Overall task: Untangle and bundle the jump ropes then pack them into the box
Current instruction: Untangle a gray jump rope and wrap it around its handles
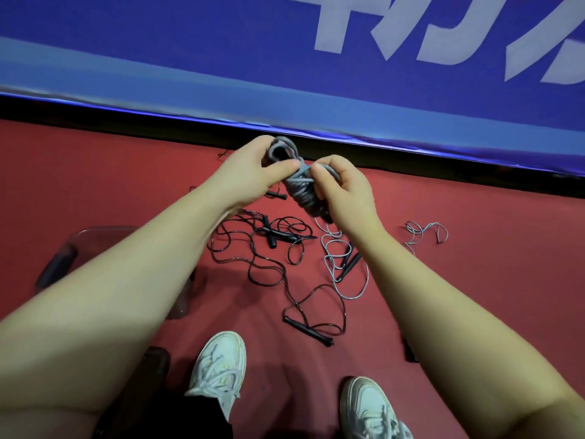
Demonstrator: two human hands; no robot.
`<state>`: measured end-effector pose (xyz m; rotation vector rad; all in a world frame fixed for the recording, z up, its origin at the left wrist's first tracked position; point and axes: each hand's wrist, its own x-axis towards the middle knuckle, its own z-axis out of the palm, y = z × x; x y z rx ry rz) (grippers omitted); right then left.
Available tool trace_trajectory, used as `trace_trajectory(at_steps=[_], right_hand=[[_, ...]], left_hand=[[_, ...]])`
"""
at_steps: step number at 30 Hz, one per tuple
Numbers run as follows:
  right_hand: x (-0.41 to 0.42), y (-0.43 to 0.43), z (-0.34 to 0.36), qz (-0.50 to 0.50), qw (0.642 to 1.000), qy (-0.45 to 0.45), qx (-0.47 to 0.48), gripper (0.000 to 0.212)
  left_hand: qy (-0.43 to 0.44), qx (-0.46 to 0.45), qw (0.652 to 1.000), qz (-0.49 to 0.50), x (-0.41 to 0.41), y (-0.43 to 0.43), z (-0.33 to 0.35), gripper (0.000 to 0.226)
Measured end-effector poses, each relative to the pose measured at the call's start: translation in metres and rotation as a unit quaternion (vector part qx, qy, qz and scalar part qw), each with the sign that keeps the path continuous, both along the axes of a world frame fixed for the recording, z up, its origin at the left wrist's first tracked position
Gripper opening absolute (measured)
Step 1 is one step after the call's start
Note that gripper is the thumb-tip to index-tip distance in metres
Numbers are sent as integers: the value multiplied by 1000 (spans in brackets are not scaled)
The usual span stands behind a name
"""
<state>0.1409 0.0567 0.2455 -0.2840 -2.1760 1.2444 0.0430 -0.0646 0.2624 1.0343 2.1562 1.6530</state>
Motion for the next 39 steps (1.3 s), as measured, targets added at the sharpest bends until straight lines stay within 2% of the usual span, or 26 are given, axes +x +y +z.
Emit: trace_trajectory(at_steps=[3,6,8,9,12,13,15,17,19,22,26,30,34,36,39], right_hand=[[-7,-8,-3,-24,995,61,-74,18],[-11,-11,7,-59,984,102,-131,23],[-11,-11,17,-79,980,119,-140,25],[-11,-11,23,-84,979,125,-134,25],[-13,-15,40,-86,975,149,-139,23],[-14,-15,45,-85,973,158,-145,23],[-14,-16,52,-80,974,159,-141,22],[-13,-16,53,-70,976,156,-138,22],[-13,-16,51,-51,968,166,-181,22],[-13,-16,47,-30,961,160,-224,23],[-12,-17,48,-13,970,134,-203,23],[-11,-15,50,20,975,85,-202,20],[-3,-1,56,5,983,46,-178,20],[0,4,57,25,963,23,-269,18],[-2,2,57,75,892,22,-445,18]], left_hand=[[-135,101,986,-15,15,11,4,3],[-168,154,974,6,23,22,5,15],[-198,192,961,-23,27,27,5,17],[-210,208,954,-42,26,30,3,22],[-209,272,936,-83,28,37,3,82],[-208,290,930,-86,28,38,6,91],[-209,311,924,-79,27,35,13,86],[-211,307,924,-86,27,32,15,71],[-193,268,939,-101,27,29,13,66],[-174,206,956,-116,21,25,9,69],[-189,136,962,-144,14,16,5,80],[-172,134,973,-78,9,18,-1,77],[-234,140,959,-83,7,11,-4,68],[-257,152,948,-110,6,7,-7,68],[-293,177,923,-175,8,5,-9,71]])
